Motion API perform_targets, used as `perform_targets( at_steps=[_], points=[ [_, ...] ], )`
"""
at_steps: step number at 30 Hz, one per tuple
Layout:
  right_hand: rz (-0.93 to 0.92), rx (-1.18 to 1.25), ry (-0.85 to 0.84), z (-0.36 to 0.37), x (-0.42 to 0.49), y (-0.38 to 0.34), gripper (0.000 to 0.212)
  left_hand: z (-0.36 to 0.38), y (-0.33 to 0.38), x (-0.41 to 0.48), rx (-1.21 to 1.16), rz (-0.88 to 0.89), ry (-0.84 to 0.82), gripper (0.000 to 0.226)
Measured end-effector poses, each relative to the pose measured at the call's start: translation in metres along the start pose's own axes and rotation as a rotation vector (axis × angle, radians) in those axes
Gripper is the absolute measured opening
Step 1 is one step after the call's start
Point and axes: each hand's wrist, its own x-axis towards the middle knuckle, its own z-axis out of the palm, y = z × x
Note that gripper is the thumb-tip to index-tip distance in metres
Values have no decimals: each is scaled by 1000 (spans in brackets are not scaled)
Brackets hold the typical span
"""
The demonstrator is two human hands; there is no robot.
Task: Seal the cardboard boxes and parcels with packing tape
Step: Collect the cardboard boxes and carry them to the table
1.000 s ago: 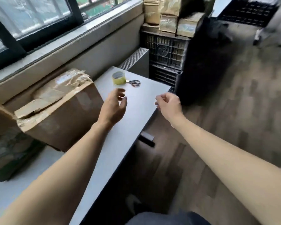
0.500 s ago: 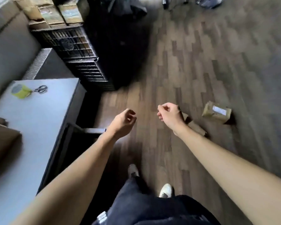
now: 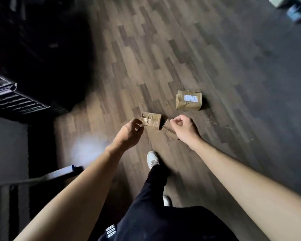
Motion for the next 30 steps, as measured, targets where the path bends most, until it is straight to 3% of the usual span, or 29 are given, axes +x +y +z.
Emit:
perform_targets(
  at_steps=[11,23,30],
  points=[
    [123,-188,-70,-10,155,27,21,61,13,167,22,-112,-204,30],
    [35,-388,-269,83,375,226,27,242,-112,354,207,-254,-301,42],
    [-31,-683,-404,157,455,343,61,325,-193,439,541,-208,-454,66]
  ],
)
